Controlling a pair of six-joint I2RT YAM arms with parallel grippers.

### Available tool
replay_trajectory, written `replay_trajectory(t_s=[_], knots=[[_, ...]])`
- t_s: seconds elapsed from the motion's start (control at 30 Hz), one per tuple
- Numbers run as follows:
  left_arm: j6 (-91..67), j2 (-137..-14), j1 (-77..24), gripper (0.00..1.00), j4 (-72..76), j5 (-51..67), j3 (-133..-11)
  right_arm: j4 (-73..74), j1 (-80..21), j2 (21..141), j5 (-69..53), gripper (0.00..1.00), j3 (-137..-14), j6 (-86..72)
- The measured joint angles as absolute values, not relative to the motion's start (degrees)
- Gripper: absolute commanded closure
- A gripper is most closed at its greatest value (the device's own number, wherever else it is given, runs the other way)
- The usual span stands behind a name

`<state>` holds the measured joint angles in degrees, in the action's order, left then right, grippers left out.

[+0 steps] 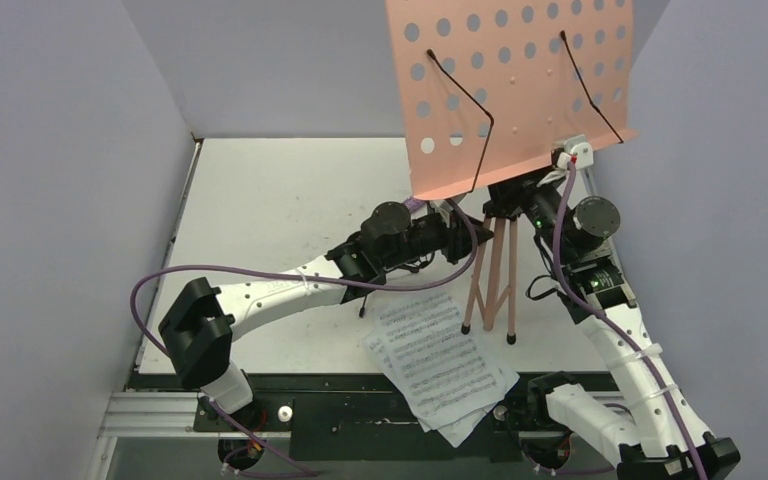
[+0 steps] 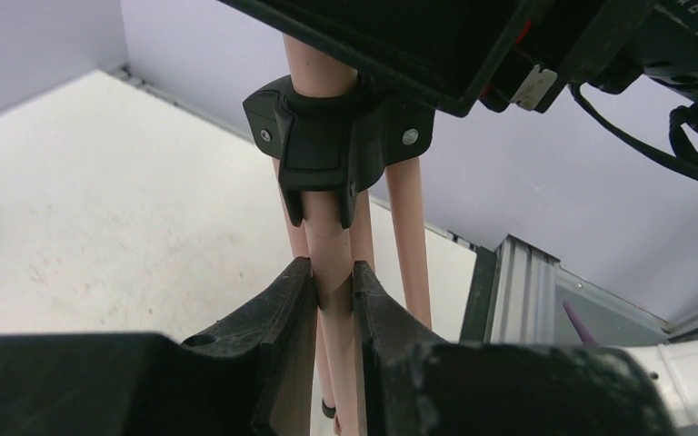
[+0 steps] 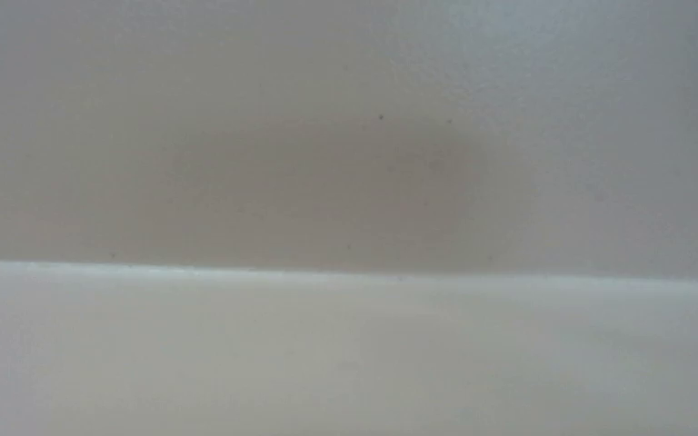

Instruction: Set up the instrument practice props

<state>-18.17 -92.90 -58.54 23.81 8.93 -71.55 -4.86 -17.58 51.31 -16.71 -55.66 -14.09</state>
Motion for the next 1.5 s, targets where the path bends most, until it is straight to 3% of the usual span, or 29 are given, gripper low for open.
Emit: replay_trajectory(t_s=[0.8,1.5], knots=[[3.51,-99.92,-58.13,1.00,34.72,-2.26,-76.01,-14.63,-16.58,59.86,-14.06,0.95,-59.88,-9.76],[10.81,-108.66,-55.59,1.00,40.69,-6.28,-76.73,-43.24,-16.16,64.99,-10.48,0.95,-43.94,-8.08]])
